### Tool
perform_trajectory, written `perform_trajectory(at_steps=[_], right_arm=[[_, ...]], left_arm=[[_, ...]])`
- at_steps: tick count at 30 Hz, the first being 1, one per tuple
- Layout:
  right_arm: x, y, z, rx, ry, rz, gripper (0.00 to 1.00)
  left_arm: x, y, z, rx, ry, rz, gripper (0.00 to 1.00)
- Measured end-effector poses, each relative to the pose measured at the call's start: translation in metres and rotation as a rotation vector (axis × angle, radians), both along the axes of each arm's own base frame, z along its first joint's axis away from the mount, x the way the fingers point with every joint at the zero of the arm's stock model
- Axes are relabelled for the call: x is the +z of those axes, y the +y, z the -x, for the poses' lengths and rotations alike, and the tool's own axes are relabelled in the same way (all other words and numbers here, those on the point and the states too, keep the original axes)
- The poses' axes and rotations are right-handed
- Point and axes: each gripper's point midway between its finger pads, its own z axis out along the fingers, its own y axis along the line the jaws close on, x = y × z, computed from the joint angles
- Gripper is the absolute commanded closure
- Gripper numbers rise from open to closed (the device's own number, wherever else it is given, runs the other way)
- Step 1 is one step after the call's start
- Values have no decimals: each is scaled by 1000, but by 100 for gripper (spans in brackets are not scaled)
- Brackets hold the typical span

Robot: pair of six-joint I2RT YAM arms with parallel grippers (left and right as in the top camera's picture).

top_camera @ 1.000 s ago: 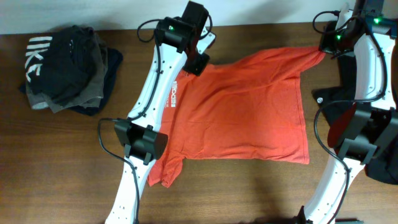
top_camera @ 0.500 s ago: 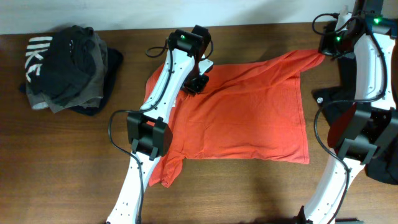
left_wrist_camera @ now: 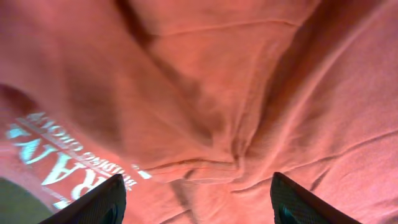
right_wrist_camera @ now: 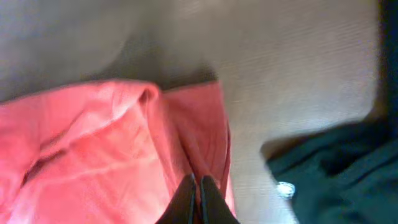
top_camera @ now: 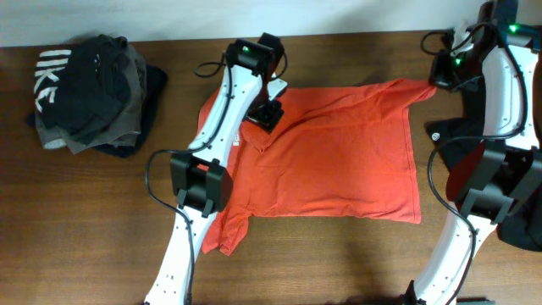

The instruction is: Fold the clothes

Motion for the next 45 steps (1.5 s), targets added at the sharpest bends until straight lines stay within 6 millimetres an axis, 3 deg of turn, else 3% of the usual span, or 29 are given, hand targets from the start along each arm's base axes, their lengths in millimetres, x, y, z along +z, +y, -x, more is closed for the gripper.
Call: perform_trajectory(at_steps=[8,15,19,24,25,28,31,36,40,45], right_arm=[[-8,14,41,4,174,-48,96],[-15,11,58,10,267,27,96],[-33,14,70,13,329,22,96],[-70,20,84,25,400,9,95],[-77,22,87,29,416,5,89],[-93,30,95,41,446,-9,57],[-96,37,96,68,445,-33,40],[-96,41,93,106,420,-55,39],[-96,43,89,112,404,-62,27],[-96,44,87,113,392,-69,26]], left_arm=[[29,50,-28,116,-78,30,25],[33,88,-53,199,-135,45,25],[33,97,-57,219,-145,47,25],[34,101,-60,228,-154,49,25],[34,101,-62,228,-159,51,25],[35,99,-70,226,-190,61,25],[35,98,-81,225,-230,73,25],[29,110,-97,251,-269,86,27],[13,130,-103,264,-247,126,33],[-13,151,-101,268,-189,197,39]])
